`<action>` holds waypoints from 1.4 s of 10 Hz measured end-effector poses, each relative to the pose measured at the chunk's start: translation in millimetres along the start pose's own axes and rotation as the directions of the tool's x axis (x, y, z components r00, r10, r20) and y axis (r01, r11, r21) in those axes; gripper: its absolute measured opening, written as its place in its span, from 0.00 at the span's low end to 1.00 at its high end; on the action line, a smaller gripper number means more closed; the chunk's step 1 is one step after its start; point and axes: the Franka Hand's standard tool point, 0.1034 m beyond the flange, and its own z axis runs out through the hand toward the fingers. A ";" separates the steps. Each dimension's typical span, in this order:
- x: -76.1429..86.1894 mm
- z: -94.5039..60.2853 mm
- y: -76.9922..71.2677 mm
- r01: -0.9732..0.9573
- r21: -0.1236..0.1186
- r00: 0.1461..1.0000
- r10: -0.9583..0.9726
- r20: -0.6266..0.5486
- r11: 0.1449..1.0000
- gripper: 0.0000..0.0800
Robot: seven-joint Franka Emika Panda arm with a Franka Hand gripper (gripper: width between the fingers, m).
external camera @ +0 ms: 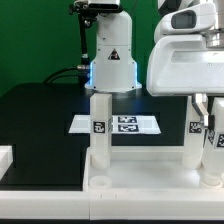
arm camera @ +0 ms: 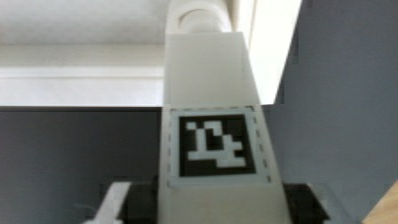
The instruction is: Assemble desk
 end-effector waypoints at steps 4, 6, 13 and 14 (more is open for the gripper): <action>-4.4 7.2 -0.2 0.004 -0.002 1.000 -0.004 -0.009 1.000 0.36; -4.0 7.0 -0.1 0.004 -0.002 1.000 -0.004 -0.010 1.000 0.36; 10.7 0.1 4.2 -0.007 -0.010 0.999 0.008 0.041 1.000 0.81; 15.8 -1.8 6.7 -0.017 -0.016 0.996 0.018 0.087 1.000 0.81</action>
Offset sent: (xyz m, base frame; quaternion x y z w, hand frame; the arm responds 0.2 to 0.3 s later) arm -0.0055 0.0040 -0.0147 0.0003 0.0115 0.0072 0.9999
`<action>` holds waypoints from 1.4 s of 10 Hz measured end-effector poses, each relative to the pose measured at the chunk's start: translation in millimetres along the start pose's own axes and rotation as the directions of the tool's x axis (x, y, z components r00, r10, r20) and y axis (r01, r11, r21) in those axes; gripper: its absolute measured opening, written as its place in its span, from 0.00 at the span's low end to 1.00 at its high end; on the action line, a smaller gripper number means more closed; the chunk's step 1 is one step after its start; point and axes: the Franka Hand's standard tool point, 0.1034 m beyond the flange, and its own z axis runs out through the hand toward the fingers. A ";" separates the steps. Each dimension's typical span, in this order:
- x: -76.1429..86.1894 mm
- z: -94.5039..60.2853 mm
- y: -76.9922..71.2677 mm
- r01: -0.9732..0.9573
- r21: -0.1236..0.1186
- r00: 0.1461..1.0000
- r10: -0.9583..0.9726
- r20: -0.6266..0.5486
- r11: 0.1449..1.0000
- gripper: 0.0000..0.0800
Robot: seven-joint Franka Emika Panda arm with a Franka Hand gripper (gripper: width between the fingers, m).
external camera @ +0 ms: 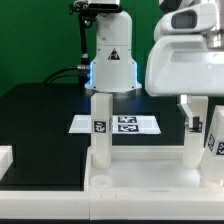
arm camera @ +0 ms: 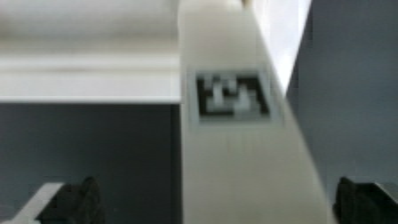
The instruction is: Assemble desk
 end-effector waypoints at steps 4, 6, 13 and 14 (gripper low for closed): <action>2.6 2.1 -3.0 -0.048 -0.034 0.964 0.055 0.260 0.998 0.81; 1.7 3.9 -16.9 -0.062 -0.023 0.969 0.065 0.238 0.998 0.81; 1.3 5.0 -6.4 -0.291 -0.092 0.927 0.304 0.219 0.952 0.36; -3.1 4.1 -4.1 -0.428 -0.128 0.878 0.445 0.178 0.895 0.36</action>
Offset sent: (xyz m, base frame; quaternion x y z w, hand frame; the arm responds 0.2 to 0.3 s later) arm 0.0003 0.0252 -0.0116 0.0443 -0.1910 0.0847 0.9769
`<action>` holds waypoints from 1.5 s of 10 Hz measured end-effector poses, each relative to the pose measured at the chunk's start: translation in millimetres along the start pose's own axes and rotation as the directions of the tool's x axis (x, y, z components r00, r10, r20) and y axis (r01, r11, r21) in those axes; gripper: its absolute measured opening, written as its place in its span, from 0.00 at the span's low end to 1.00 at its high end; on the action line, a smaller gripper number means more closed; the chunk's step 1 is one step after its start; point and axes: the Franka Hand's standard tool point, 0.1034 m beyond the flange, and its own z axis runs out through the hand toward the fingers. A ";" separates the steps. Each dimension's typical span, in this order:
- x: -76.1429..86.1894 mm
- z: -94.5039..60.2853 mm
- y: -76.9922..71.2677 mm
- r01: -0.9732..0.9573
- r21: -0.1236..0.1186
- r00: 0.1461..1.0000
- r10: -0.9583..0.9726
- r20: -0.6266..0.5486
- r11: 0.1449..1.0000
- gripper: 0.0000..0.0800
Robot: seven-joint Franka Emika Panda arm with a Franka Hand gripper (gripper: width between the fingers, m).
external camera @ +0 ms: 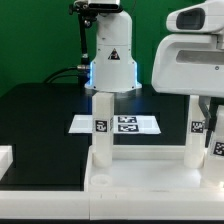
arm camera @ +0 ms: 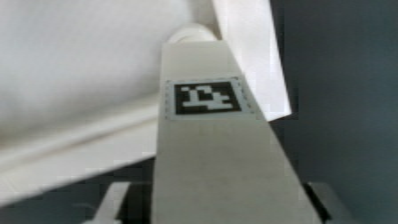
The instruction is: Assemble desk
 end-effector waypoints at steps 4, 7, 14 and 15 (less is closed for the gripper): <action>-3.8 -7.3 7.8 -0.559 0.000 0.828 0.559 0.048 0.829 0.36; -5.2 0.5 14.8 -0.806 0.005 0.589 0.801 0.104 0.592 0.36; -8.9 2.6 19.3 -0.461 0.015 0.884 0.458 0.091 0.887 0.80; -10.0 2.1 21.5 -0.416 0.022 0.907 0.413 0.087 0.909 0.80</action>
Offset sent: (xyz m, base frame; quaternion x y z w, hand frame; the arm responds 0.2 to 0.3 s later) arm 0.0287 -0.0031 0.0376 0.0495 -0.0763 0.3546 0.9306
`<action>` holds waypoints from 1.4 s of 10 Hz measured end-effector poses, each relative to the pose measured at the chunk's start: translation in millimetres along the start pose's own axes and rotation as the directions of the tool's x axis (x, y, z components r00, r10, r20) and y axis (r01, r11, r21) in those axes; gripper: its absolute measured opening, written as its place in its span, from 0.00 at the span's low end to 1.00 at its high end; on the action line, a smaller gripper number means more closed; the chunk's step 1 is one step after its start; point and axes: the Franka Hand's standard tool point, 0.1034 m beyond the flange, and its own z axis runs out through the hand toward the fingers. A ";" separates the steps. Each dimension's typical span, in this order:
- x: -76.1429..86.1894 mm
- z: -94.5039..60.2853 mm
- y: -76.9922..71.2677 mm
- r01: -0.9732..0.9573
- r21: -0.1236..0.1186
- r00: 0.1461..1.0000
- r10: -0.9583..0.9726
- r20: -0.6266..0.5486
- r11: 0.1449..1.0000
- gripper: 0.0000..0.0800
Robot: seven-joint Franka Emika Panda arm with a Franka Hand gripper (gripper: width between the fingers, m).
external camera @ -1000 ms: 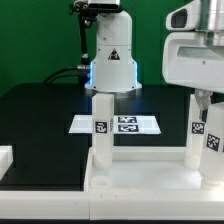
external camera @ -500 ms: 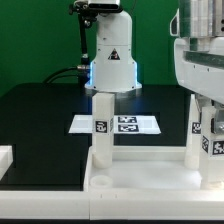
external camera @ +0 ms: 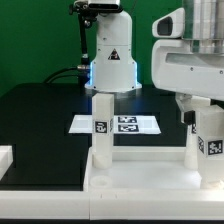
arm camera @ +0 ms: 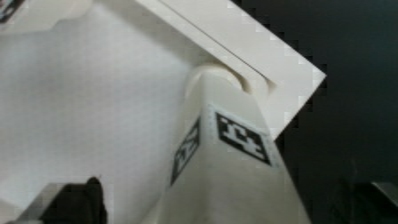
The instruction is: Assemble desk
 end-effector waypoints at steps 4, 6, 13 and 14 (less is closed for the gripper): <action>0.1 -4.3 -5.9 0.394 -0.018 0.919 -0.394 -0.020 0.919 0.81; -11.9 -16.2 -16.8 0.539 -0.024 0.841 -0.539 -0.045 0.842 0.81; -12.0 -12.3 -14.5 0.142 -0.015 0.988 -0.143 -0.056 0.990 0.36; -15.8 -11.7 -14.6 -0.018 -0.015 0.998 0.017 -0.057 1.000 0.36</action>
Offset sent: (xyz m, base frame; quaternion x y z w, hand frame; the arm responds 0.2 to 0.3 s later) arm 0.0202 0.0150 0.0202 0.0238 0.0450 -0.3645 0.9298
